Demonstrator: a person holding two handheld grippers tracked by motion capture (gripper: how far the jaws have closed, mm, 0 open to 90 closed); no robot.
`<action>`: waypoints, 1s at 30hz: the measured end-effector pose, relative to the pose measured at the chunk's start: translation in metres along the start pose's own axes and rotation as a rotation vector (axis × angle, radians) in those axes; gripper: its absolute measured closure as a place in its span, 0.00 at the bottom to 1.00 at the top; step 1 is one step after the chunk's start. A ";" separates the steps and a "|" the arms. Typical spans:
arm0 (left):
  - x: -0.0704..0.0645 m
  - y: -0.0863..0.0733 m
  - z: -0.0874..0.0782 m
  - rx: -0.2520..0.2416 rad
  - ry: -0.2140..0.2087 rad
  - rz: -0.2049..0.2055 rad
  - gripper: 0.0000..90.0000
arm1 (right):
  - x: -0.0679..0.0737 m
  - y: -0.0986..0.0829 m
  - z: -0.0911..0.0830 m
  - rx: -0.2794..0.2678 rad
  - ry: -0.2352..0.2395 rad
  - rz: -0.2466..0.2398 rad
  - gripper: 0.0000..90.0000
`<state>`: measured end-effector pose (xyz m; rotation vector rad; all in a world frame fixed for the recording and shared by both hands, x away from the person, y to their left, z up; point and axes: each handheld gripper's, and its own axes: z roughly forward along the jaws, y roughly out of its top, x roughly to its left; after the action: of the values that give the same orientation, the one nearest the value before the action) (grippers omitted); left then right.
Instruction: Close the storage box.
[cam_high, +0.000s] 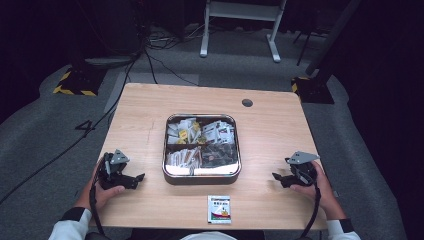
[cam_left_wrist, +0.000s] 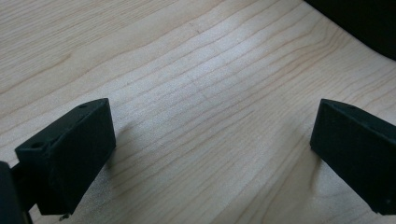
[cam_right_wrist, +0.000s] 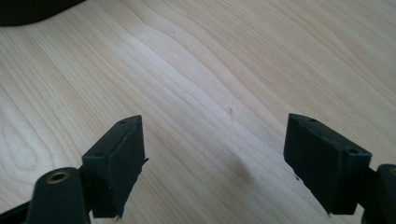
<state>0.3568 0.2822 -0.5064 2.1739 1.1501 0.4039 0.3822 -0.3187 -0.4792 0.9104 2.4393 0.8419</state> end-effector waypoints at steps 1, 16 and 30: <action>0.000 0.000 0.000 0.000 0.001 0.001 0.00 | 0.000 -0.002 0.000 0.002 -0.002 0.005 0.24; 0.000 0.000 0.000 0.000 -0.001 0.000 0.00 | -0.004 -0.033 -0.004 -0.043 0.019 0.108 0.22; 0.000 0.000 0.000 -0.001 0.000 -0.001 0.00 | -0.004 -0.048 -0.008 -0.091 0.012 0.200 0.20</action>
<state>0.3573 0.2820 -0.5065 2.1728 1.1508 0.4045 0.3586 -0.3536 -0.5042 1.1307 2.3264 1.0208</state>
